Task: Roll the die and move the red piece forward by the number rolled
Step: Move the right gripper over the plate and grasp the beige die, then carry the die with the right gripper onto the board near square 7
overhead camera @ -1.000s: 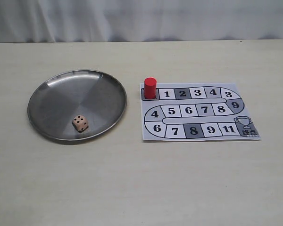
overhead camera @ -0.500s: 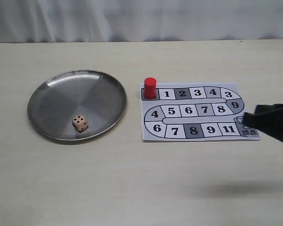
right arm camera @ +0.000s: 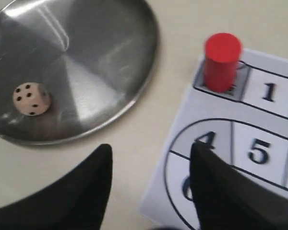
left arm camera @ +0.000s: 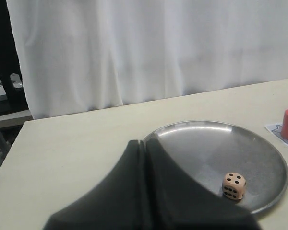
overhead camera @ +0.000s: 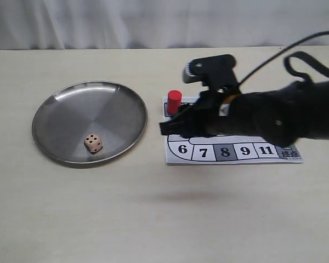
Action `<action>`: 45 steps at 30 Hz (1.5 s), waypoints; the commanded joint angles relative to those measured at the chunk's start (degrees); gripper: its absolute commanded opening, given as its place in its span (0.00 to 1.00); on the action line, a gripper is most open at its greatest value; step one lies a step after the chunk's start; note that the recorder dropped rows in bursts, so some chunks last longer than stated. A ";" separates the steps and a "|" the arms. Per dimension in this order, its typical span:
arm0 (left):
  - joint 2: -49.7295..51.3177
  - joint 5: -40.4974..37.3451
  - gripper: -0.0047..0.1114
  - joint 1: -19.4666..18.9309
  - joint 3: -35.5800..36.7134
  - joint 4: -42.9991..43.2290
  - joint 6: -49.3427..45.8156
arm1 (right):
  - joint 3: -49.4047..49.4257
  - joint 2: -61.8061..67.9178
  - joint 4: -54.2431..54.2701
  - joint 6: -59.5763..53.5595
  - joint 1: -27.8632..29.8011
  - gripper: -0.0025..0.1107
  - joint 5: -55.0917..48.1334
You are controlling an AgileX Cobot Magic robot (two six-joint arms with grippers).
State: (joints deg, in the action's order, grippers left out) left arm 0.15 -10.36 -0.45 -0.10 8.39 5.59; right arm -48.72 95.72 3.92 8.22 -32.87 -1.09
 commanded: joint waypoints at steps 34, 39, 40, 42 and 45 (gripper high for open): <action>-0.15 0.42 0.04 0.48 0.10 -0.11 0.05 | -46.48 32.70 -5.52 -10.05 -12.21 0.06 -27.44; -0.15 0.42 0.04 0.48 0.10 -0.11 0.05 | -46.48 24.38 -8.01 -8.22 -9.42 0.06 -35.46; -0.15 0.42 0.04 0.48 0.10 -0.11 0.05 | -46.48 22.68 -8.01 -8.22 -8.38 0.06 -36.82; -0.15 0.42 0.04 0.48 0.10 -0.11 0.05 | -46.48 19.83 -8.01 -8.22 -5.76 0.06 -38.67; -0.15 0.42 0.04 0.48 0.10 -0.11 0.05 | -46.48 16.63 -8.01 -7.61 -1.41 0.06 -41.52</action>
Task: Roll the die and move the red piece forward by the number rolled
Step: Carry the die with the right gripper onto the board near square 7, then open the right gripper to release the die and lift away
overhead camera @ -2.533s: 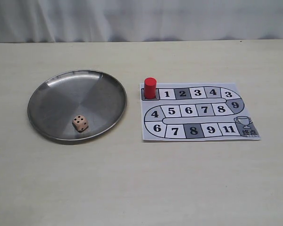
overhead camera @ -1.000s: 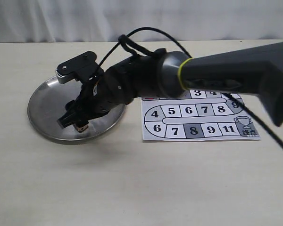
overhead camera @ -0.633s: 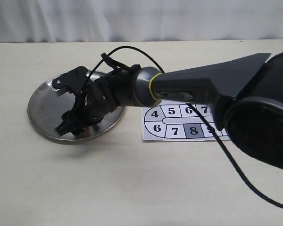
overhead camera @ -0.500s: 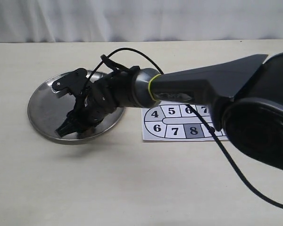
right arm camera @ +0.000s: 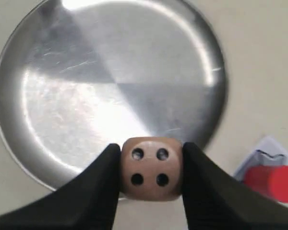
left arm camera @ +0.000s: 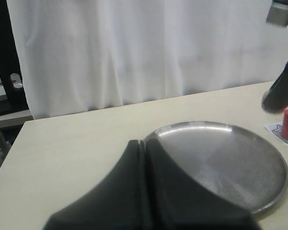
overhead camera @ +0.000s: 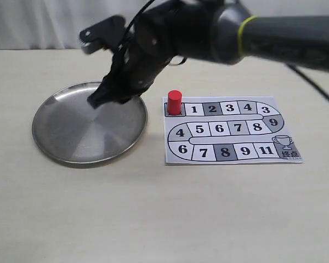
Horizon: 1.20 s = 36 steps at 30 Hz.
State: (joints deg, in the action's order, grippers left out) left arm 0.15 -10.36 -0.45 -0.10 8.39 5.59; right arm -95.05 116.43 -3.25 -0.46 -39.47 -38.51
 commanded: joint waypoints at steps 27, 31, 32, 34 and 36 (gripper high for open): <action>-0.15 0.42 0.04 0.48 0.10 -0.11 0.05 | 20.12 -1.28 -5.78 3.05 16.77 0.58 8.66; -0.15 0.42 0.04 0.48 0.10 -0.11 0.05 | 19.90 -1.50 -5.78 3.05 16.77 0.73 8.89; -0.15 0.42 0.04 0.48 0.10 -0.11 0.05 | 19.77 -1.50 -5.78 3.05 16.77 0.73 8.89; -0.15 0.42 0.04 0.48 0.10 -0.11 0.05 | 18.96 -2.14 -5.78 3.05 16.77 0.72 8.25; -0.15 0.42 0.04 0.48 0.10 -0.11 0.05 | 18.36 -3.32 -5.78 3.05 16.77 0.70 7.62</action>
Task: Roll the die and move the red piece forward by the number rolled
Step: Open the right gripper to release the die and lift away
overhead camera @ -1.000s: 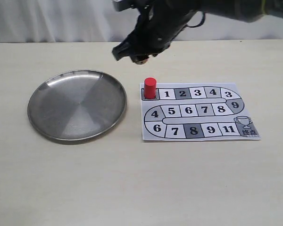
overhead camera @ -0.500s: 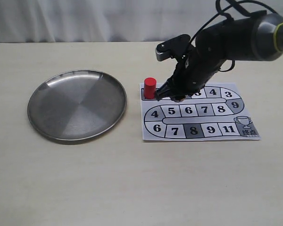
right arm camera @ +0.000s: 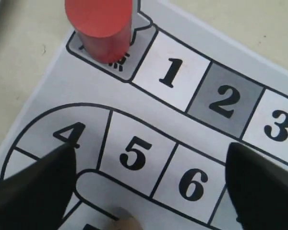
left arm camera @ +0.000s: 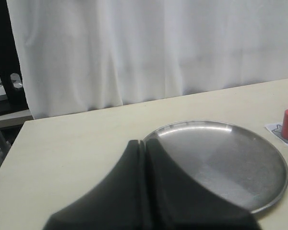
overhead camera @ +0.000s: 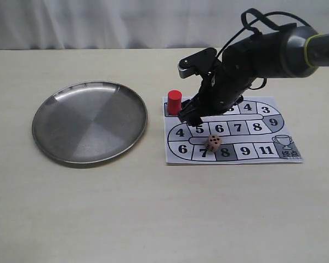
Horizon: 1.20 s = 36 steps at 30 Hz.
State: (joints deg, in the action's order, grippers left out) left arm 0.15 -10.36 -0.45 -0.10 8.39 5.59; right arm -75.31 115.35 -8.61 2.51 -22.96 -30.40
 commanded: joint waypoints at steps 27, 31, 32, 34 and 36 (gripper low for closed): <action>-0.15 0.42 0.04 0.48 0.10 -0.11 0.05 | 22.09 -11.26 3.90 0.95 0.27 0.06 5.74; -0.15 0.42 0.04 0.48 0.10 -0.11 0.05 | 22.09 -11.09 4.74 0.95 0.27 0.06 5.95; -0.15 0.42 0.04 0.48 0.10 -0.11 0.05 | 22.09 -11.09 4.74 0.95 0.15 0.06 6.10; -0.15 0.42 0.04 0.48 0.10 -0.11 0.05 | 22.09 -11.09 4.74 0.95 0.15 0.06 6.10; -0.15 0.42 0.04 0.48 0.10 -0.11 0.05 | 22.09 -11.09 4.74 0.95 0.15 0.06 6.10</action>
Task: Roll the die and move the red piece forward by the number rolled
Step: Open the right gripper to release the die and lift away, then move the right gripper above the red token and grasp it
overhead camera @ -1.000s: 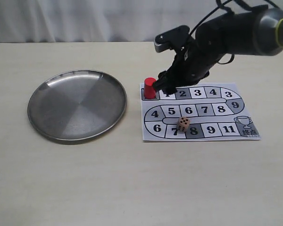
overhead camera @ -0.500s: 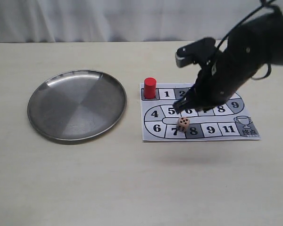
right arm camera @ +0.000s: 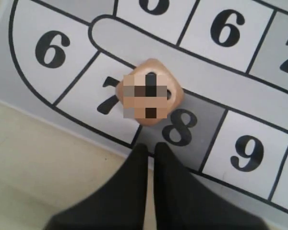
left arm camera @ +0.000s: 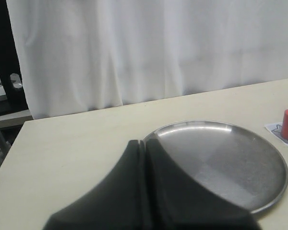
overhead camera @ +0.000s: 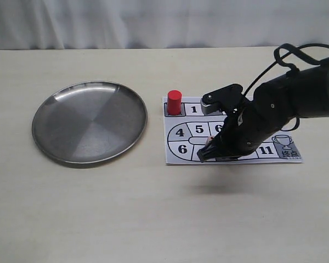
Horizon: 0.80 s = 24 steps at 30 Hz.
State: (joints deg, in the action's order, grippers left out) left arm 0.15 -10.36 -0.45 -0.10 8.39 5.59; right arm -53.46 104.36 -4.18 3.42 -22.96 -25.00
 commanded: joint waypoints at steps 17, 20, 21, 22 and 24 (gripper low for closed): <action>-0.15 0.42 0.04 0.48 0.10 -0.11 0.05 | 0.13 -1.22 0.31 0.04 0.16 0.09 0.34; -0.15 0.42 0.04 0.48 0.10 -0.11 0.05 | 0.13 -3.36 0.31 1.47 0.16 0.20 -0.05; -0.15 0.42 0.04 0.48 0.10 -0.11 0.05 | 0.13 -4.33 0.31 1.99 0.16 0.26 -0.05; -0.15 0.42 0.04 0.48 0.10 -0.11 0.05 | 0.01 -5.36 0.31 1.99 0.16 0.32 -0.16; -0.15 0.42 0.04 0.48 0.10 -0.11 0.05 | -0.59 -7.21 0.59 1.99 0.16 0.43 -0.29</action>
State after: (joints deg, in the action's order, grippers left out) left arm 0.15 -10.46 -0.45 -0.10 8.39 5.59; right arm -53.46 99.68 -3.95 4.96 -22.96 -25.21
